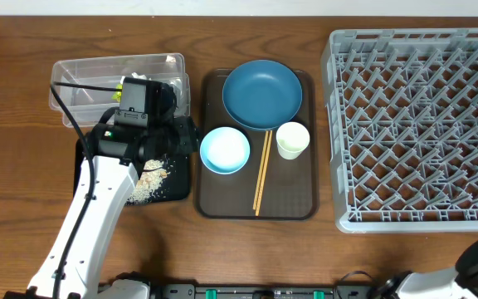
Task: Sort waste into correct bins and load items into the dishwasher rack
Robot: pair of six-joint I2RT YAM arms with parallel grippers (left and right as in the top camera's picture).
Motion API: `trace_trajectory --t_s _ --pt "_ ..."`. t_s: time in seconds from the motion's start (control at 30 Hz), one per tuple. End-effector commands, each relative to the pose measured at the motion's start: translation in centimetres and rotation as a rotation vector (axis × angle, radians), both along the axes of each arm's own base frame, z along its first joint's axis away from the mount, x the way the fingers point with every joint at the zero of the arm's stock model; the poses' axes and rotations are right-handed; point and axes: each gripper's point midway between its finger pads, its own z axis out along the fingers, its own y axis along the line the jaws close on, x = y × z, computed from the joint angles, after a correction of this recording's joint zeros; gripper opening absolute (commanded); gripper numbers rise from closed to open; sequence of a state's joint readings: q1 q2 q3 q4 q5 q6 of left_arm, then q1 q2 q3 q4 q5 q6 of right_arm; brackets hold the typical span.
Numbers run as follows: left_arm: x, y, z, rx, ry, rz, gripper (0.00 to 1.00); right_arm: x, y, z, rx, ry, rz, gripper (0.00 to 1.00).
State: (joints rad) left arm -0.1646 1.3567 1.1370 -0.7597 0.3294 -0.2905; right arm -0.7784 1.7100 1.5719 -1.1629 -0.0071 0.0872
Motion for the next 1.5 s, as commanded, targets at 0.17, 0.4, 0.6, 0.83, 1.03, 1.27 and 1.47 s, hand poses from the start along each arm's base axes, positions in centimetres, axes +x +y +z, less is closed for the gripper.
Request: trace_trajectory --t_s 0.17,0.4,0.6,0.83,1.03,1.27,1.47 --pt "0.2 0.3 0.5 0.014 -0.018 0.001 0.48 -0.5 -1.7 -2.5 0.049 0.048 -0.053 0.09" --pt "0.2 0.3 0.5 0.014 -0.015 0.001 0.48 1.0 -1.0 -4.0 0.129 0.002 -0.033 0.59" --pt "0.1 0.3 0.4 0.015 -0.012 0.001 0.49 1.4 -0.7 -3.9 0.148 -0.021 -0.026 0.9" --pt "0.1 0.3 0.4 0.014 -0.011 0.001 0.48 2.4 0.2 -3.7 0.201 -0.076 -0.008 0.99" --pt "0.4 0.2 0.6 0.011 -0.025 -0.001 0.49 4.2 2.3 -1.8 0.287 -0.205 0.047 0.99" --pt "2.5 -2.1 2.4 -0.02 -0.157 -0.052 0.49 6.3 6.6 3.5 0.261 -0.351 0.221 0.99" --pt "4.4 -6.7 2.6 -0.051 -0.253 -0.156 0.49 7.9 12.9 6.5 0.222 -0.374 0.431 0.99"
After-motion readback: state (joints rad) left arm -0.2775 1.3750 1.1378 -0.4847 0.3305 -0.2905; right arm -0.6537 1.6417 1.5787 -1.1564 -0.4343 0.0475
